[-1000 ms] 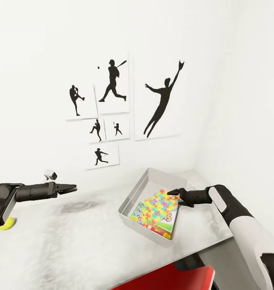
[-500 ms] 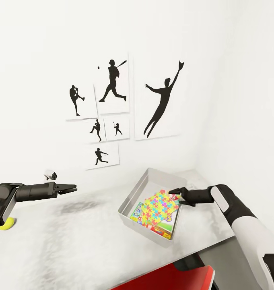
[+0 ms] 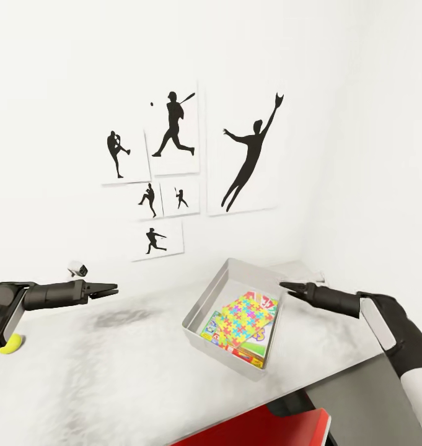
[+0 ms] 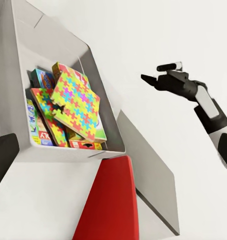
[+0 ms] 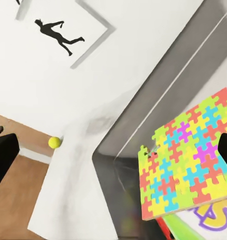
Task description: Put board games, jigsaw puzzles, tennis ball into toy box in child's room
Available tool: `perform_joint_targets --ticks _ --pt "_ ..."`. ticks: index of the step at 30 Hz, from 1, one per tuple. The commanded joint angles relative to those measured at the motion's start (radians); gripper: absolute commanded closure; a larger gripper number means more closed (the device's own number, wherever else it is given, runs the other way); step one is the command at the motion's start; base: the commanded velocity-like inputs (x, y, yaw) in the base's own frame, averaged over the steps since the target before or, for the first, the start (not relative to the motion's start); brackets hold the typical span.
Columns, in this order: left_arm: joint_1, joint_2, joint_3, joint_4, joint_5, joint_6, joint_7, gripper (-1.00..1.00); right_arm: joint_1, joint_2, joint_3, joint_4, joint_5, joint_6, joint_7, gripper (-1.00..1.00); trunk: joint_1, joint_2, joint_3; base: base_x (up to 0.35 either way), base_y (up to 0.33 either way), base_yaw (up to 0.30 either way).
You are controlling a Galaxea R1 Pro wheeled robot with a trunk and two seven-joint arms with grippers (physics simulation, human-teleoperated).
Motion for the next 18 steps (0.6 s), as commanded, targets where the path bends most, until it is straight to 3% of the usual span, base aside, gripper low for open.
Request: perform_joint_targets --ticks 1,3,10,15,18 --pt "-0.001 0.0 0.0 0.0 0.0 0.011 -0.004 -1.0 0.023 -0.001 -0.027 -0.003 0.0 -0.014 0.028 -1.0 0.001 -0.002 -0.002 0.0 0.0 0.0" --pt "-0.001 0.001 0.0 0.0 0.001 0.011 -0.004 -1.0 0.07 -0.003 -0.077 -0.005 0.0 -0.065 0.068 -1.0 0.001 -0.002 -0.002 0.0 0.0 0.0" --pt "-0.001 0.001 0.001 0.0 0.004 0.011 -0.004 -1.0 0.199 0.002 -0.179 0.004 -0.001 -0.228 0.198 -1.0 0.001 -0.002 -0.002 0.0 0.0 0.0" --pt "-0.001 0.001 0.001 0.0 0.004 0.011 -0.004 -1.0 0.248 0.009 -0.203 0.034 -0.002 -0.376 0.228 -1.0 0.001 -0.002 -0.002 0.0 0.0 0.0" --pt "-0.001 0.0 0.001 0.0 0.005 0.011 -0.004 -1.0 0.264 0.011 -0.207 0.064 -0.001 -0.422 0.231 -1.0 0.001 -0.002 -0.002 0.0 0.0 0.0"
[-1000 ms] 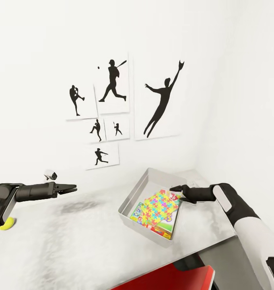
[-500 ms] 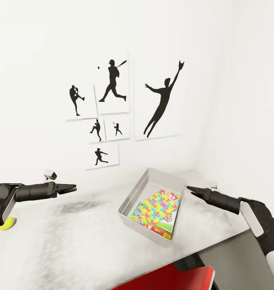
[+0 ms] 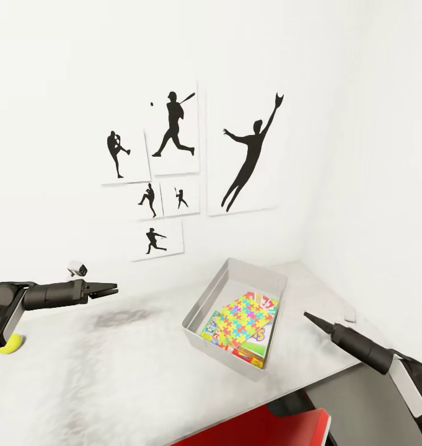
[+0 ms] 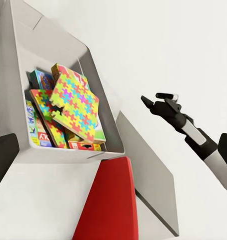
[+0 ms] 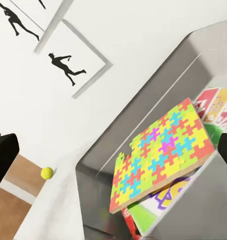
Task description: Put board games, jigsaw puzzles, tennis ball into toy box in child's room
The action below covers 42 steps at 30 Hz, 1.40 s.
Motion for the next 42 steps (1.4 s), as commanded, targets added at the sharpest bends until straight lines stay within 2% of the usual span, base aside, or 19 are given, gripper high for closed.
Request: perform_joint_targets --ticks 1,5,9,23,33,42 --pt "-0.001 0.0 0.0 0.0 0.0 0.011 -0.004 -1.0 0.001 0.0 -0.001 0.004 -0.006 0.0 0.002 -1.0 0.001 -0.002 -0.002 0.0 0.0 0.0" --pt "-0.001 0.0 0.0 0.0 0.001 0.011 -0.004 -1.0 0.006 0.0 -0.002 0.014 -0.006 -0.061 0.001 -1.0 0.001 -0.002 -0.002 -0.013 0.0 0.0" --pt "-0.001 0.0 0.0 0.0 0.001 0.011 -0.004 -1.0 0.007 -0.001 -0.004 0.016 -0.006 -0.078 0.006 -1.0 0.001 -0.002 -0.002 -0.12 0.001 0.0" --pt "-0.001 0.001 0.0 0.0 0.001 0.011 -0.004 -1.0 0.007 0.0 -0.01 0.019 -0.006 -0.088 0.017 -1.0 0.001 -0.002 0.011 -0.243 0.046 0.015" --pt "-0.001 0.004 0.001 0.0 0.001 0.011 -0.004 -1.0 0.007 0.0 -0.01 0.021 -0.006 -0.091 0.015 -1.0 0.001 -0.002 0.026 -0.04 0.007 0.088" --pt "-0.001 0.006 0.001 0.0 0.002 0.011 -0.004 -1.0 0.007 0.0 -0.011 0.021 -0.007 -0.085 0.011 -1.0 0.001 -0.002 0.029 -0.003 0.001 0.033"
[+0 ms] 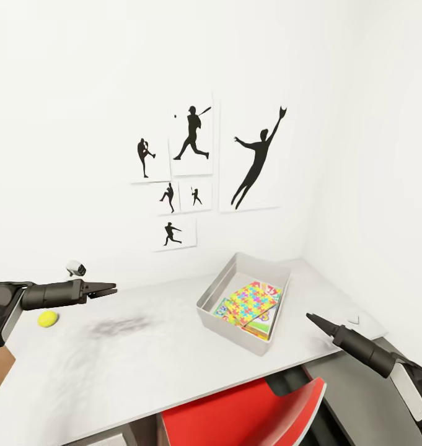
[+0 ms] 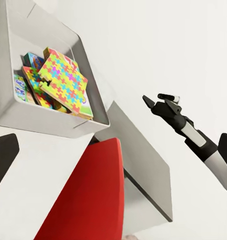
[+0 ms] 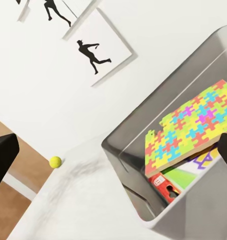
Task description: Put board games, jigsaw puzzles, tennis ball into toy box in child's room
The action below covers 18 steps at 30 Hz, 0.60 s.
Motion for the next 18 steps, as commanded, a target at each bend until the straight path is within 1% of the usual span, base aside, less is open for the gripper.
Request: perform_joint_targets --ticks 1,8,18 --pt "-0.001 0.0 0.0 0.0 0.0 0.011 -0.004 -1.0 -0.001 0.0 0.0 0.0 -0.006 0.01 0.001 -1.0 0.001 -0.002 -0.002 -0.001 0.0 0.006" --pt "-0.001 0.001 0.0 0.0 -0.001 0.011 -0.004 -1.0 -0.001 0.0 0.0 0.0 -0.005 0.009 -0.003 -1.0 0.001 -0.002 -0.002 -0.022 0.0 0.002" --pt "-0.001 0.001 0.0 0.0 -0.001 0.011 -0.004 -1.0 -0.001 0.0 0.001 -0.006 -0.004 0.01 -0.007 -1.0 0.001 -0.002 -0.002 -0.13 0.0 0.001"
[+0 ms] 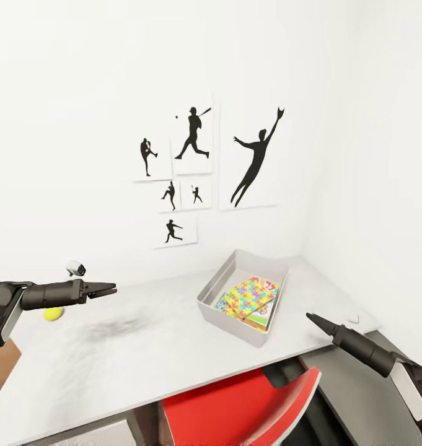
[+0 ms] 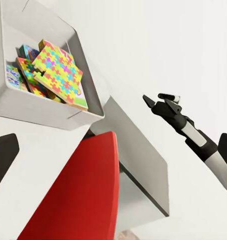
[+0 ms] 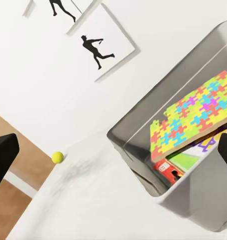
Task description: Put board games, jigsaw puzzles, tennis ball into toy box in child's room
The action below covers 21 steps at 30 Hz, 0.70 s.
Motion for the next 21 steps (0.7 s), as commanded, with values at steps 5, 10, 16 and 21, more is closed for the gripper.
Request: perform_joint_targets --ticks 5,10,16,21 --pt "-0.001 0.002 0.002 0.001 0.0 0.012 -0.004 -1.0 -0.001 0.0 0.0 -0.012 -0.007 0.023 0.002 -1.0 0.001 -0.002 -0.002 -0.033 0.0 0.043" --pt "-0.001 0.004 0.005 0.004 0.001 0.013 -0.004 -1.0 -0.001 0.003 0.001 -0.109 -0.006 0.129 0.001 -1.0 0.001 -0.002 0.0 -0.007 0.0 0.181" --pt "-0.001 0.004 0.006 0.004 0.001 0.013 -0.004 -1.0 0.007 0.051 0.0 -0.267 0.001 0.232 -0.001 -1.0 0.001 -0.002 0.004 -0.001 0.0 0.249" --pt "-0.001 0.004 0.011 0.005 0.001 0.015 -0.004 -1.0 0.016 0.072 0.001 -0.326 0.006 0.263 -0.002 -1.0 0.001 -0.002 0.008 0.0 0.0 0.266"
